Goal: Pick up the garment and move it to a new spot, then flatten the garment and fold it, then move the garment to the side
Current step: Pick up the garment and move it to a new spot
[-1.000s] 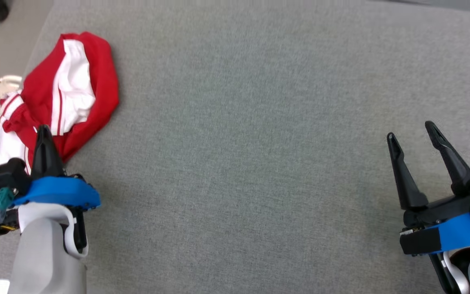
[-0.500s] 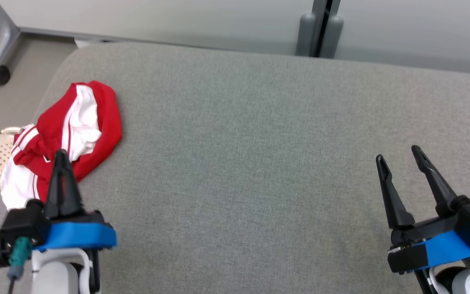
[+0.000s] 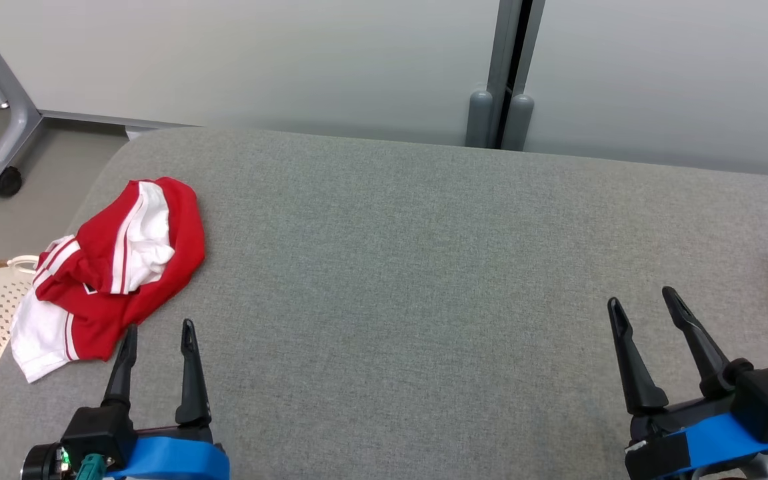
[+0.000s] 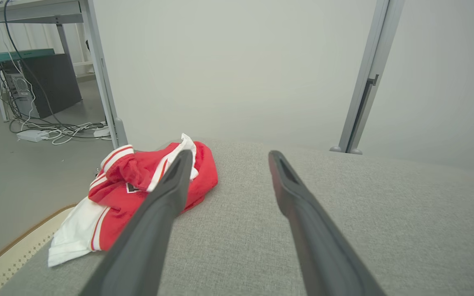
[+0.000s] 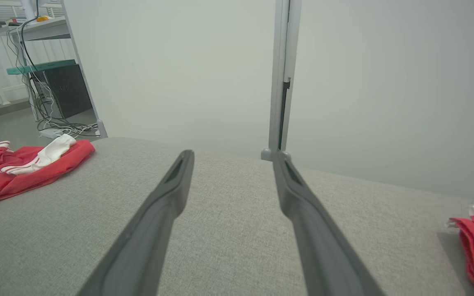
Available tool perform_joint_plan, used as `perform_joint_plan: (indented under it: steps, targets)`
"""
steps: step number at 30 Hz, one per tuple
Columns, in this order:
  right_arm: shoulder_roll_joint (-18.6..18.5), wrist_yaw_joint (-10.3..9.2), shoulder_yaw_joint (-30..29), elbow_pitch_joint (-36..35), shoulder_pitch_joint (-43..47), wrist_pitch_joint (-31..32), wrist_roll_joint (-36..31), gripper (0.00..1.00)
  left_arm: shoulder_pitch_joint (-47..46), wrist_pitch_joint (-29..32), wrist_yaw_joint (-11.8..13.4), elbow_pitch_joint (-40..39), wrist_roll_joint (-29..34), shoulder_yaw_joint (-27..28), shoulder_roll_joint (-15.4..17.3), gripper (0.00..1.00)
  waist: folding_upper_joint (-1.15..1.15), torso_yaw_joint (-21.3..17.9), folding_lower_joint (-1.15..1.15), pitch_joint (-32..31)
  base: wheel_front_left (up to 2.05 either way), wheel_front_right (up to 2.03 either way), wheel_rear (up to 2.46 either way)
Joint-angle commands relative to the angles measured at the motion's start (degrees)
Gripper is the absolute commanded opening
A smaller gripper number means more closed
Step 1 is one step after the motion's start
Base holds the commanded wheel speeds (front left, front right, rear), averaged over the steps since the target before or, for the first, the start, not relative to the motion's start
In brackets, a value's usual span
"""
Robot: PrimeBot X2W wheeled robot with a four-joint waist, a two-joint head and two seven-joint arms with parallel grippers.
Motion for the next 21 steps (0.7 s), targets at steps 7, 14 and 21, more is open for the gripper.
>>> perform_joint_plan:
  steps: [7,14,21]
  targets:
    - [1.2,0.0,-0.8,-0.2,1.8,-0.1,-0.1,1.0,2.0,1.2,0.7,-1.0,-0.1,-0.2,0.7,1.0,0.02,0.3,0.01,-1.1,0.0,0.0,0.0]
    - [1.5,0.0,-0.7,-0.2,1.9,-0.2,-0.2,1.0,1.9,1.3,0.7,-1.0,-0.3,-0.4,1.2,1.0,0.02,0.5,0.01,-1.2,0.0,0.0,0.0]
    - [1.6,0.0,-0.9,-0.3,1.5,-0.4,-0.3,1.0,0.7,1.6,1.0,-1.0,-0.4,-0.7,1.8,1.0,0.02,0.8,0.01,-0.1,0.0,0.0,0.0]
